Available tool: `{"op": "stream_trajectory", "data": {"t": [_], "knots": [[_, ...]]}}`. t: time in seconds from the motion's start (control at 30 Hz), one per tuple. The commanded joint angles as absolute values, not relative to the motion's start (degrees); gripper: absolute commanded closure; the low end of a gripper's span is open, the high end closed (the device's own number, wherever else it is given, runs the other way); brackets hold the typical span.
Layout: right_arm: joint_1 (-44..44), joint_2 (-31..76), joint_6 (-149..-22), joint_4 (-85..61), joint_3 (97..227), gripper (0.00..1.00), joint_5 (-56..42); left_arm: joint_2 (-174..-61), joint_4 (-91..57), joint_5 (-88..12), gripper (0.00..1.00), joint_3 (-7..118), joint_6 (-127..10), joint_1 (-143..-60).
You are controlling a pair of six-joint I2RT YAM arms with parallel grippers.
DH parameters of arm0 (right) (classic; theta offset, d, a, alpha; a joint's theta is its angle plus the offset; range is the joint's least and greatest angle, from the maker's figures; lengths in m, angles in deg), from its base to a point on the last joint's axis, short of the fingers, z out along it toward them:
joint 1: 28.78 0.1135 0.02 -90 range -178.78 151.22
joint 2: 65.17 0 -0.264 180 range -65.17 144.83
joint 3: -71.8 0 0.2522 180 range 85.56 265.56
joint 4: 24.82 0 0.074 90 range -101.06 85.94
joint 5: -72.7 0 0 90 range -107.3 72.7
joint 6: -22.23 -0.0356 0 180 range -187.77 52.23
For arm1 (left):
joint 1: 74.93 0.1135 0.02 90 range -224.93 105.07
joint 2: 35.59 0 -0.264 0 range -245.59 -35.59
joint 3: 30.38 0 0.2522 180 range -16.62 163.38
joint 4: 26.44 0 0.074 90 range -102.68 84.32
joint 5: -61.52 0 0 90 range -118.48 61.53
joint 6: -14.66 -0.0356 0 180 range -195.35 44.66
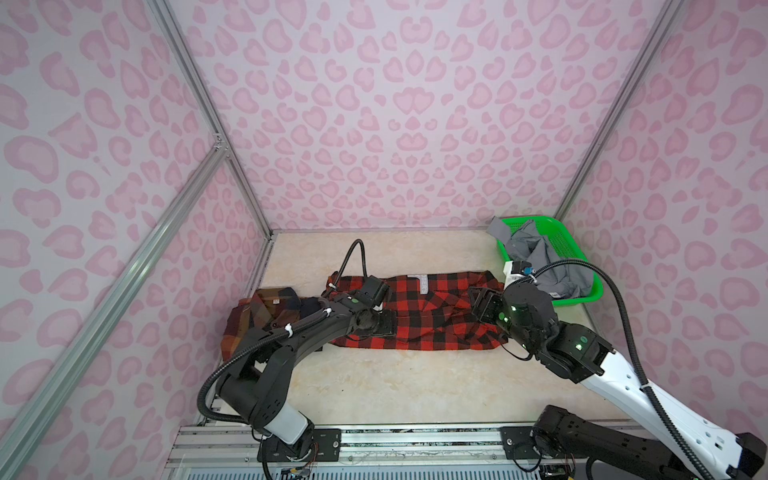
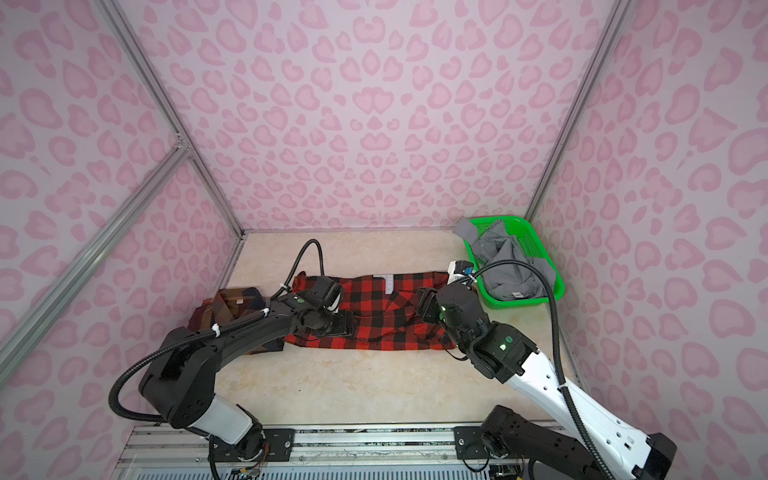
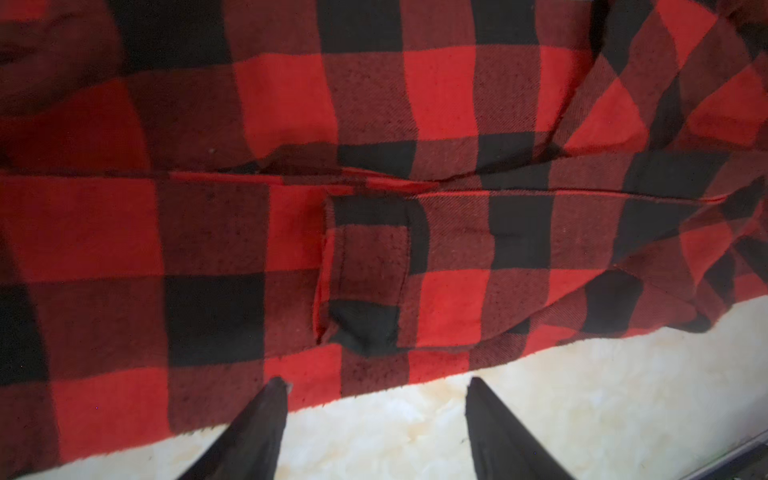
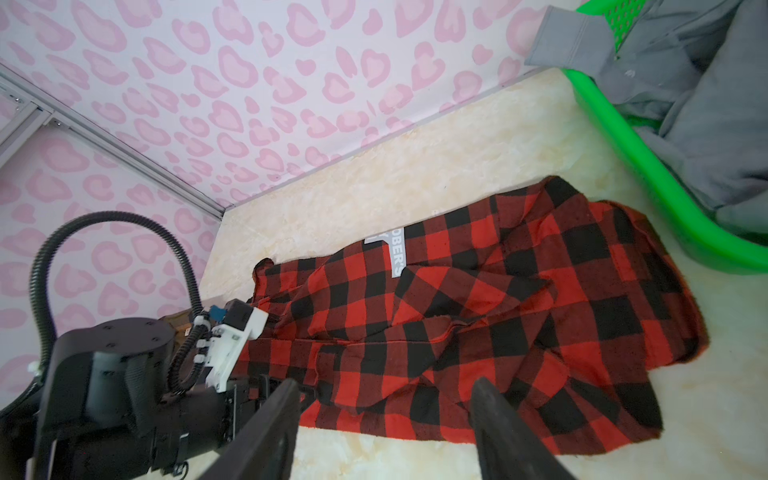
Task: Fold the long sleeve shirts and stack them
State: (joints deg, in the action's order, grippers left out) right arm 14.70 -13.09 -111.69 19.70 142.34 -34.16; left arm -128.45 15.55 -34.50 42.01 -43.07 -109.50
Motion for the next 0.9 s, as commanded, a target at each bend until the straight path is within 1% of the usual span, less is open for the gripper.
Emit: {"op": "stream_trajectory", "data": {"t": [0.0, 0.17, 0.3, 0.53, 0.57, 0.63, 0.73, 0.87], "knots": [[14.6, -14.9, -106.8, 22.1, 141.5, 0.35, -33.9, -132.9, 15.2, -32.6, 0.30, 45.0, -46.2, -109.6], [14.6, -17.0, -105.1, 22.7, 140.7, 0.35, -32.7, -138.3, 16.5, -29.8, 0.33, 48.4, -47.4, -109.9], [14.5, -18.1, -104.7, 22.8, 140.2, 0.34, -32.2, -140.6, 17.4, -26.9, 0.39, 49.9, -48.2, -109.9], [14.5, -18.9, -104.5, 22.5, 139.9, 0.34, -31.9, -141.8, 17.5, -25.8, 0.63, 51.2, -48.3, -110.6], [14.5, -18.9, -104.5, 22.6, 139.7, 0.34, -32.0, -141.6, 17.8, -25.8, 0.73, 51.6, -48.5, -110.6], [14.5, -19.0, -104.5, 22.6, 139.5, 0.34, -32.1, -141.0, 18.4, -25.5, 0.84, 52.7, -48.8, -110.7], [14.0, -18.4, -105.3, 23.3, 138.8, 0.34, -32.8, -139.4, 19.6, -25.3, 0.96, 55.4, -49.4, -110.7], [12.0, -16.9, -106.3, 24.3, 137.8, 0.34, -30.7, -136.7, 22.2, -23.2, 0.96, 61.8, -51.3, -110.8]]}}
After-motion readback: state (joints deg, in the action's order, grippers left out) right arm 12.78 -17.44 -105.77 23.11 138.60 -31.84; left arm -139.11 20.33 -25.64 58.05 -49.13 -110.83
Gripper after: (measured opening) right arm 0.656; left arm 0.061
